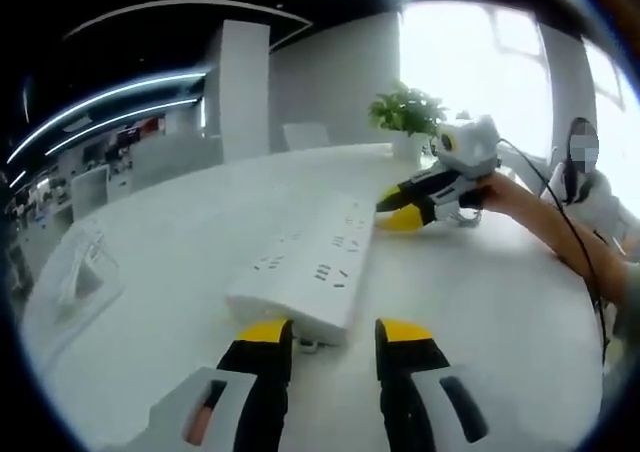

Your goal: Straighten the power strip on the desk, plug the charger into it

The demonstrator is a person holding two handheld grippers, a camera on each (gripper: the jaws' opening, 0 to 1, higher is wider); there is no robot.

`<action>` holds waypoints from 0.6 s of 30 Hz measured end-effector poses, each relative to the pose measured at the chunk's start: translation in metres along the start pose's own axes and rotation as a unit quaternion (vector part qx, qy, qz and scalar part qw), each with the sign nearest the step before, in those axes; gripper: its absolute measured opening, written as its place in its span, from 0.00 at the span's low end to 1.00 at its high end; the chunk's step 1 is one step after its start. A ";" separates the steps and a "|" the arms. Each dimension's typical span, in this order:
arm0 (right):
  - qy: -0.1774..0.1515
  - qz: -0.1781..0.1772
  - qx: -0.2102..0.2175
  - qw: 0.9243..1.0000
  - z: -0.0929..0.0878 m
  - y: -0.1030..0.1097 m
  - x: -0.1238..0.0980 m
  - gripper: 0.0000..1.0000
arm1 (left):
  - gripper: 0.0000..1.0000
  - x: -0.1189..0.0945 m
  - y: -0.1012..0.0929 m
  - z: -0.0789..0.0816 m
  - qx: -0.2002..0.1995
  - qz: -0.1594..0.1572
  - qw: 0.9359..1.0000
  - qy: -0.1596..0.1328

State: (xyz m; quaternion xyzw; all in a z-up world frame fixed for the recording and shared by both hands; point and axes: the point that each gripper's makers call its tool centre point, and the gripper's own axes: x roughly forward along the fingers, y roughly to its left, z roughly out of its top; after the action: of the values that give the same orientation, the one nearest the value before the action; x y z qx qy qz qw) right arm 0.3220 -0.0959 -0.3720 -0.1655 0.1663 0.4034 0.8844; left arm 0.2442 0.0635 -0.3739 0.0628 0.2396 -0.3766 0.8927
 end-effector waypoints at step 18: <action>-0.008 0.048 -0.014 0.999 0.000 0.015 -0.009 0.19 | 0.31 -0.013 0.010 -0.006 -0.012 -0.006 1.000 0.004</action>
State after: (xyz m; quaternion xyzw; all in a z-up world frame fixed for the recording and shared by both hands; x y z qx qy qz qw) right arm 0.3052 -0.0925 -0.3705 -0.1664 0.1609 0.4488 0.8631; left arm 0.2412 0.0800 -0.3735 0.0523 0.2477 -0.3784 0.8904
